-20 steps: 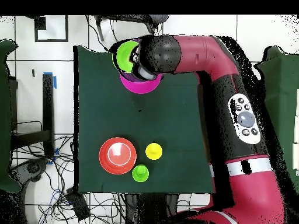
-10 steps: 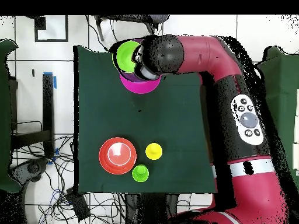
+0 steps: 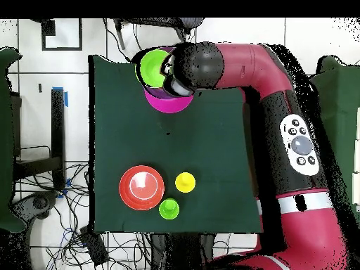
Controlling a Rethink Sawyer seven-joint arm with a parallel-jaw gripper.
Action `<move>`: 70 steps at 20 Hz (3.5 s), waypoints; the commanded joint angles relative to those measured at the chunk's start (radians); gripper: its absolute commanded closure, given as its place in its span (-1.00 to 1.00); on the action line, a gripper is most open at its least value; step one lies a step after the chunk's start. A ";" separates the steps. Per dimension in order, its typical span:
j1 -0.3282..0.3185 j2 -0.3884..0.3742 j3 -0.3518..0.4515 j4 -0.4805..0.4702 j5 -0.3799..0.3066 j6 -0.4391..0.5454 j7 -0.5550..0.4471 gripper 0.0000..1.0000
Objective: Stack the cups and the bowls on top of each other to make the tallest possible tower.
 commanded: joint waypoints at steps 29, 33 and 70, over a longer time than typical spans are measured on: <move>-0.015 0.024 -0.019 0.048 -0.034 -0.037 -0.160 -1.00; -0.016 0.021 -0.019 0.049 -0.033 -0.034 -0.160 -1.00; -0.018 0.037 -0.016 0.033 -0.037 -0.025 -0.178 -1.00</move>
